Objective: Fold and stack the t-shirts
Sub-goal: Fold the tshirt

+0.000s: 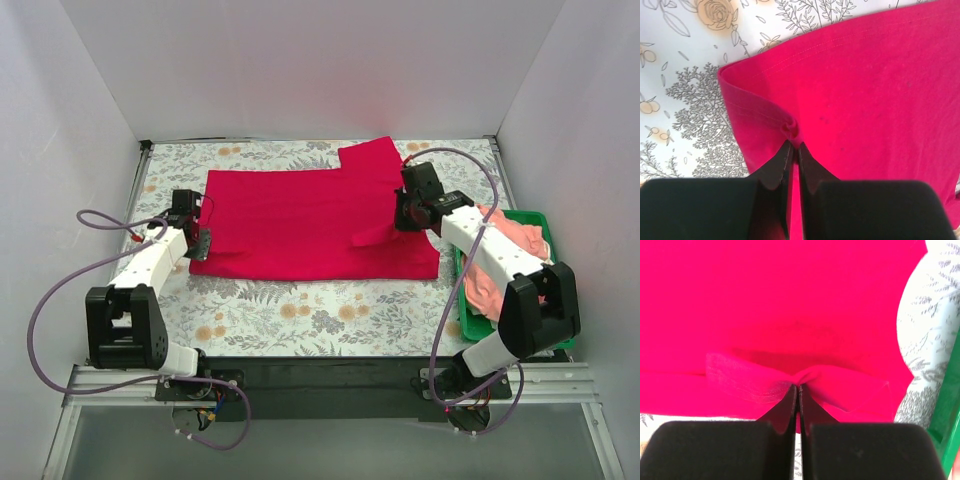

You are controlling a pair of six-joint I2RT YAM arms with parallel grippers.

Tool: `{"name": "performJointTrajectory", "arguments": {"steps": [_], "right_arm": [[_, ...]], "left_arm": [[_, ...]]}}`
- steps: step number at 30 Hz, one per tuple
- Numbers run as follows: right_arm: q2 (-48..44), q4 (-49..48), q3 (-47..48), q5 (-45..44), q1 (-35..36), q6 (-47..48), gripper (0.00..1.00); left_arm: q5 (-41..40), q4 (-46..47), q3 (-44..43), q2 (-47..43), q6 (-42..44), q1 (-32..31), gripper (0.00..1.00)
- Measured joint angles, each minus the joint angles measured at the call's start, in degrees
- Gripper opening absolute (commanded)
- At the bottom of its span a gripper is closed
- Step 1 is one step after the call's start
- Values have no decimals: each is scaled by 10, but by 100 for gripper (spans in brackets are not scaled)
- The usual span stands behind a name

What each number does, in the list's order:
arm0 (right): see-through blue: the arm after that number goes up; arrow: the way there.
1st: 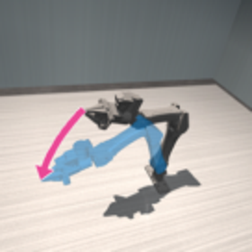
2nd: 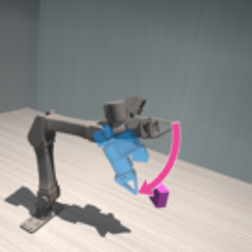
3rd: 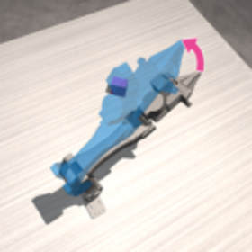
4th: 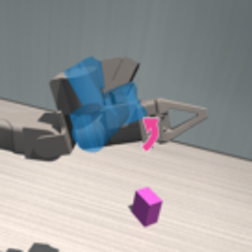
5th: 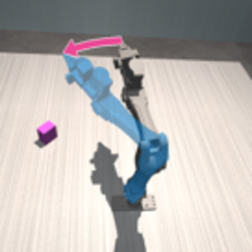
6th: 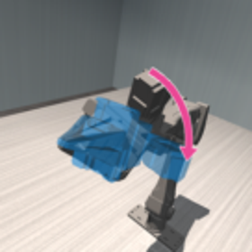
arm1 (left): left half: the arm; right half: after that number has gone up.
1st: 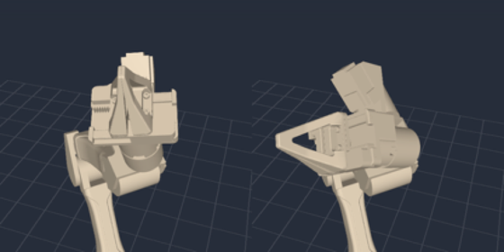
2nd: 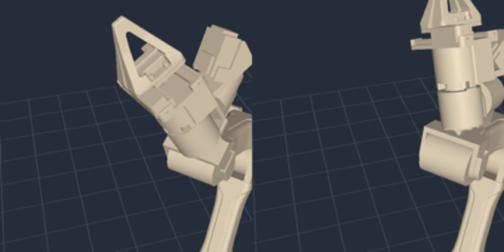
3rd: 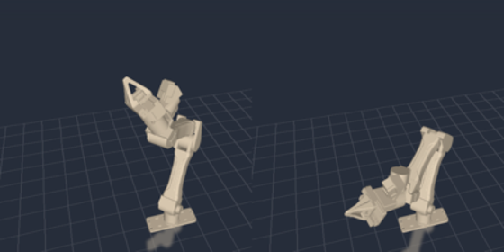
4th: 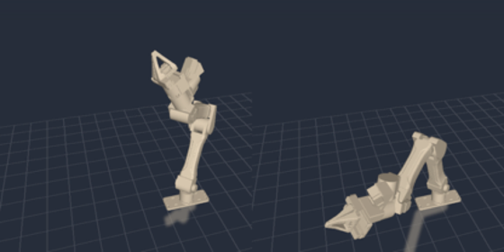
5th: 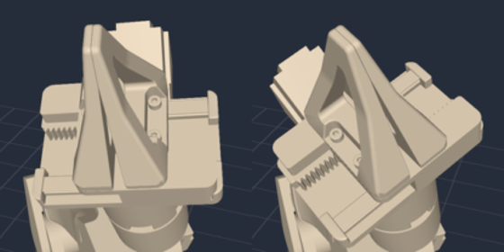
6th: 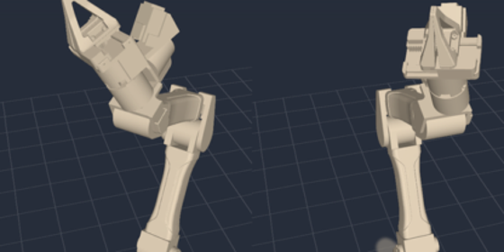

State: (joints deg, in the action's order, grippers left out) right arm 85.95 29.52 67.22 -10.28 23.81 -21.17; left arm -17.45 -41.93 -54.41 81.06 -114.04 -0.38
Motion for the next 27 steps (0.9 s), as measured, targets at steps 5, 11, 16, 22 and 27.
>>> {"name": "performJointTrajectory", "arguments": {"steps": [5, 11, 16, 22, 27], "right_arm": [[35, -12, 34, 19, -19, 20, 1], [83, -21, 71, 42, -33, 41, 1], [107, -24, 83, 51, -40, 49, 1], [115, -26, 94, 51, -55, 49, 1], [126, -26, 111, 52, -62, 51, 1]], "left_arm": [[-11, -4, -30, 40, 0, 0, 0], [-32, -9, -39, 49, 0, 9, 0], [-45, -9, -38, 49, 0, 21, 0], [-51, 15, -33, 48, 0, 22, 0], [-50, 33, -38, 65, 0, 22, 0]]}}
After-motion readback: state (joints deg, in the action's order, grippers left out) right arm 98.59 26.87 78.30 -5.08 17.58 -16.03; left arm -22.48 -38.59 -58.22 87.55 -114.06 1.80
